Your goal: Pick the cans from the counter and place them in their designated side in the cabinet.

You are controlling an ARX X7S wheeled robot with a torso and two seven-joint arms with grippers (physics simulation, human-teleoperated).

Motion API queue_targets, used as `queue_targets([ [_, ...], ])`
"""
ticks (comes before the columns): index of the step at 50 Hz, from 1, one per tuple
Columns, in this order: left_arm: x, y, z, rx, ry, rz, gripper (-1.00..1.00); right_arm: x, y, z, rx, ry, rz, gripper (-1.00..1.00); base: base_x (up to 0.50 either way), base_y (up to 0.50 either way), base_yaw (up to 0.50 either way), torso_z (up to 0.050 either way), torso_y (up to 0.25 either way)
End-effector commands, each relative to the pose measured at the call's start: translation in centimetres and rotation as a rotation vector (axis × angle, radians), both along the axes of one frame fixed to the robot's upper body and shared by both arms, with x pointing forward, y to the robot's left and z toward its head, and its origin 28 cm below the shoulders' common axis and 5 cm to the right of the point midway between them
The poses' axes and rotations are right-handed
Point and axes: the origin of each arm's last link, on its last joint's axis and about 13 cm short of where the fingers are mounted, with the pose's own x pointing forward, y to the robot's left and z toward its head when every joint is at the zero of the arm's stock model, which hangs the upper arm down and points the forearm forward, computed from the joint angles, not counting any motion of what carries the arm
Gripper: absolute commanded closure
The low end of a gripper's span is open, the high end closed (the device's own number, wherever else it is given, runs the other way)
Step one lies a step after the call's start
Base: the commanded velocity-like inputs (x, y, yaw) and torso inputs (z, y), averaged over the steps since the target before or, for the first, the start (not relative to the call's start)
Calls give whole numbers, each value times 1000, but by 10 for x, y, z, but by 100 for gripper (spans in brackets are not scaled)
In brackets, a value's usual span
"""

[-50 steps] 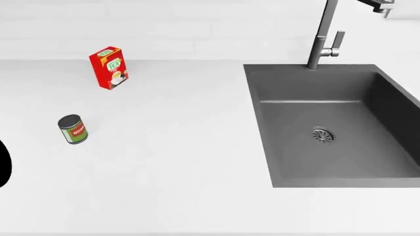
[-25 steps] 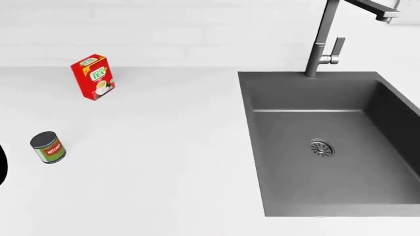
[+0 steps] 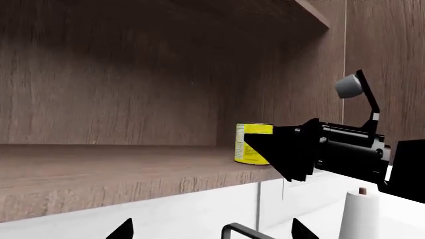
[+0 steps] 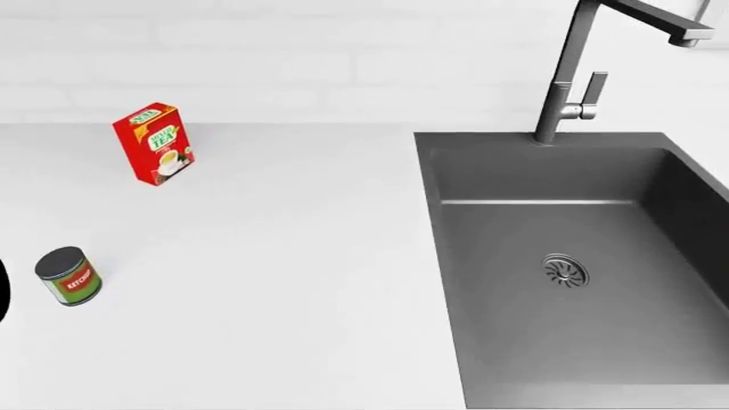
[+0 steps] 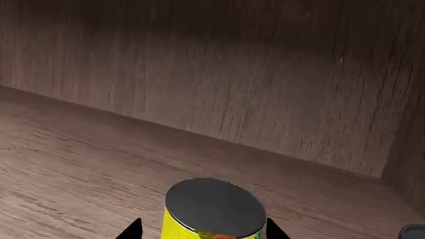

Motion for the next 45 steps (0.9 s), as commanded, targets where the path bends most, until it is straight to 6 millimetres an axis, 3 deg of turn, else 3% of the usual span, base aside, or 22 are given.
queue_targets([
  [1,0,1,0,-2,-2,1,-100,-1,0,1,-2,-8,3,-100,0,0,0,0,0],
  [15,-3,1,2,1,-2,0,-100,-1,0,1,-2,-8,3,-100,0,0,0,0,0],
  [45,-2,1,-1,-4,-5,-2,-100,-1,0,1,-2,-8,3,-100,-174,0,0,0,0],
])
